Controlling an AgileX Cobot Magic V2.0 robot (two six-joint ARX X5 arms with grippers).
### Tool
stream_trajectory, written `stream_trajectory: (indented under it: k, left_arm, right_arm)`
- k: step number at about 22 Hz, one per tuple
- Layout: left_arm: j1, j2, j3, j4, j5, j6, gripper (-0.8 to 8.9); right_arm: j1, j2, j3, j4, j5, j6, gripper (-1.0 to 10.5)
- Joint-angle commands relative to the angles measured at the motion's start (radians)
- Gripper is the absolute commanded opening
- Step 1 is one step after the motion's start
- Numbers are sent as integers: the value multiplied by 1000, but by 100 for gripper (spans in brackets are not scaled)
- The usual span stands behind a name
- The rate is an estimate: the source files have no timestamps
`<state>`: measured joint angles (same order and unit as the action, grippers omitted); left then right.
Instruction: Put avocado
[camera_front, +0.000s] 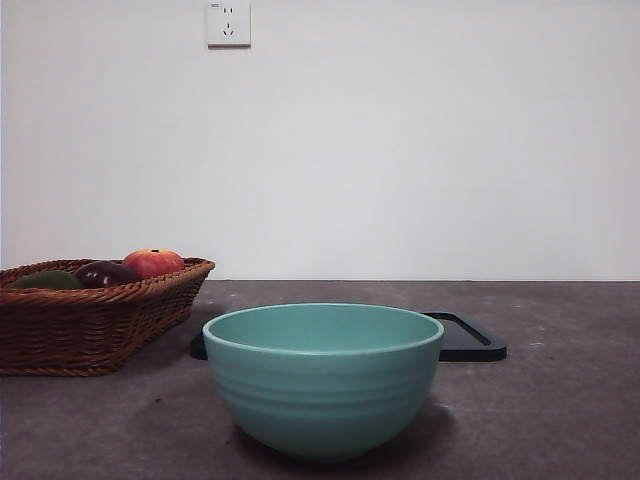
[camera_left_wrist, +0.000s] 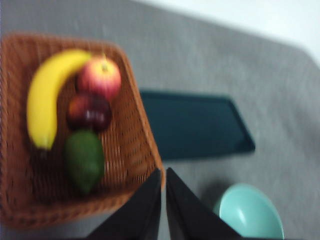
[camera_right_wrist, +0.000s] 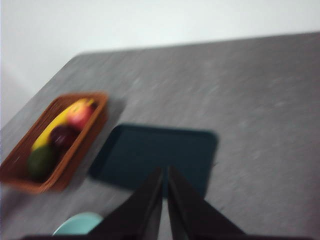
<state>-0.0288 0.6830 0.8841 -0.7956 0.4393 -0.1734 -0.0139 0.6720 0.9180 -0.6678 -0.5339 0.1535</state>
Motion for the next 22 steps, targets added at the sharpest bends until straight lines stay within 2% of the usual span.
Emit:
stream_trajectory:
  k: [1, 5, 12, 15, 18, 19, 22]
  left_arm:
    - [-9, 46, 66, -90, 11, 120, 15]
    - [-29, 72, 122, -183, 11, 163, 15]
    - [-63, 74, 159, -297, 35, 219, 14]
    - [-80, 74, 159, -311, 62, 226, 15]
    - [-80, 74, 159, -303, 57, 211, 38]
    - [-80, 74, 159, -301, 52, 205, 55]
    - [-80, 74, 159, -295, 49, 202, 339]
  right_arm:
    - [44, 51, 72, -71, -22, -69, 13]
    - [125, 109, 137, -195, -23, -122, 13]
    - [293, 151, 153, -327, -24, -180, 13]
    - [348, 153, 153, -331, -23, -192, 13]
    - [355, 153, 153, -320, -14, -190, 20]
    - [355, 153, 153, -320, -14, -187, 67]
    - [355, 153, 153, -319, -14, -180, 396]
